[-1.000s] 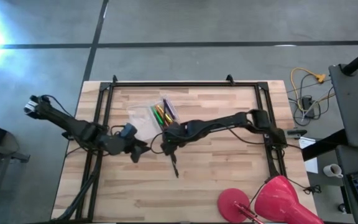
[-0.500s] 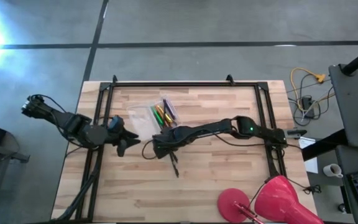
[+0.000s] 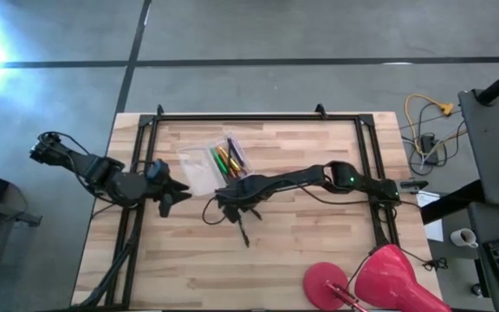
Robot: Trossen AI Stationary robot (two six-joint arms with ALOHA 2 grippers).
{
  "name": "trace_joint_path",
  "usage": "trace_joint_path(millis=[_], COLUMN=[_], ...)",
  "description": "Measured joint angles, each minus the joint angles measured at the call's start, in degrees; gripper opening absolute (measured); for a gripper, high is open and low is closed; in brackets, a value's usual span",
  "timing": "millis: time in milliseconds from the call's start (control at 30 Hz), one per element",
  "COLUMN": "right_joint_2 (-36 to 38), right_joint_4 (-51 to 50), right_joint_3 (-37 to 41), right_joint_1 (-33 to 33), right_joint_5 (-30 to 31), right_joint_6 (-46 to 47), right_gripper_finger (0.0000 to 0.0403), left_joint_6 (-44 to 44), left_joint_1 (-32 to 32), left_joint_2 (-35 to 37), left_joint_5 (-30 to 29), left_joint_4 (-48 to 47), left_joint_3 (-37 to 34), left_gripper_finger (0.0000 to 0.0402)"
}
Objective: Pick & place school supplies into a supply box
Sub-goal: Put the black pen into the transparent supply box
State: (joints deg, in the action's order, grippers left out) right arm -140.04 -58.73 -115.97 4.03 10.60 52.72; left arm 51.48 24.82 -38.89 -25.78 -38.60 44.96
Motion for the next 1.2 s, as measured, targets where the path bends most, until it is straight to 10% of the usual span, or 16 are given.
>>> trace_joint_path(millis=[400,633,1200], right_joint_2=[17.77,16.52,16.5], right_joint_4=[5.53,20.88,16.06], right_joint_3=[1.73,2.56,2.69], right_joint_1=[-5.76,-18.08,-19.24], right_joint_5=[6.75,-12.16,-14.21], right_joint_6=[-5.19,-12.84,-25.66], right_gripper_finger=[0.0015,0.002,0.0207], left_joint_6=[-0.22,2.11,5.56], left_joint_1=[0.0,-0.09,-0.11], left_joint_2=[-0.07,-0.07,-1.48], left_joint_5=[-1.56,-1.9,-2.04], left_joint_4=[0.73,13.95,37.91], left_joint_3=[-2.59,-7.27,-17.8], left_gripper_finger=[0.0152,0.0152,0.0152])
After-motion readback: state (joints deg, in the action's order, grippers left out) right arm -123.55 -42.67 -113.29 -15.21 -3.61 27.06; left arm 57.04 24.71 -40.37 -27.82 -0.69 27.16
